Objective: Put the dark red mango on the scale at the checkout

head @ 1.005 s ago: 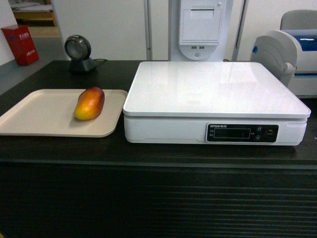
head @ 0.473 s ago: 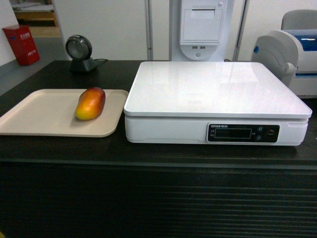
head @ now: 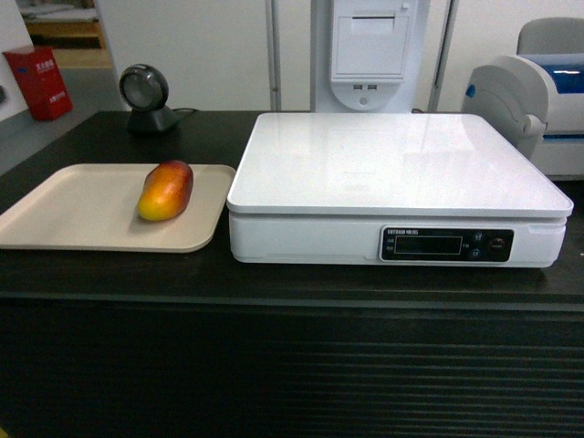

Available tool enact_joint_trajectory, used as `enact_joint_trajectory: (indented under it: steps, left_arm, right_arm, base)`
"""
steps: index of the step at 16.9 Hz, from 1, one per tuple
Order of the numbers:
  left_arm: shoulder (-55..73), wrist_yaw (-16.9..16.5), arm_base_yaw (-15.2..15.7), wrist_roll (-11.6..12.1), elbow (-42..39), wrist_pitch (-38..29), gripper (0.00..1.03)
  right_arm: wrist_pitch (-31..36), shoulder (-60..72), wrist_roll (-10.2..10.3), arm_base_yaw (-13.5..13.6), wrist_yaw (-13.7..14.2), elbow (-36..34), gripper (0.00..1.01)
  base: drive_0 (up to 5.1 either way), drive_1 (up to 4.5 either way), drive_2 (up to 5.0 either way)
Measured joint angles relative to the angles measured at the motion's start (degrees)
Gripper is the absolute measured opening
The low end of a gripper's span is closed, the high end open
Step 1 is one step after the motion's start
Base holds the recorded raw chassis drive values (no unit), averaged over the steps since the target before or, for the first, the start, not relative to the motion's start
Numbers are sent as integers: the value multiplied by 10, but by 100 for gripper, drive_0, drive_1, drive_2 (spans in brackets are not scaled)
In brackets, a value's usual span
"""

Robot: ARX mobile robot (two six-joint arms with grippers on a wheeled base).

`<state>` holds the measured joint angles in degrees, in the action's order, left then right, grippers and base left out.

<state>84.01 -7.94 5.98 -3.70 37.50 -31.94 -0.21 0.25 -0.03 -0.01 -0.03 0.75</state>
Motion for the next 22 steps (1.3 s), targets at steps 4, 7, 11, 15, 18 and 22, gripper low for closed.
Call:
enact_joint_trajectory:
  steps: [4,7,11,15,18,22]
  left_arm:
    - [249,-37,-16,16,206,91,98]
    - [336,-45,-19,23,323,153,98]
    - [420,-31,-52,46,440,223,98]
    - [462,-17,-62,57,486,249,98]
    - [491,-14,-68,57,523,273,98]
    - [542,-6,-82,60,601,318,98]
  right_arm:
    - [0,0,0,0,0,0,98]
    - [0,0,0,0,0,0,98]
    - [0,0,0,0,0,0,98]
    - [0,0,0,0,0,0,98]
    - [0,0,0,0,0,0,98]
    - [0,0,0,0,0,0,98]
  base:
    - [0,0,0]
    - [0,0,0]
    - [0,0,0]
    - [0,0,0]
    - [0,0,0]
    - [0,0,0]
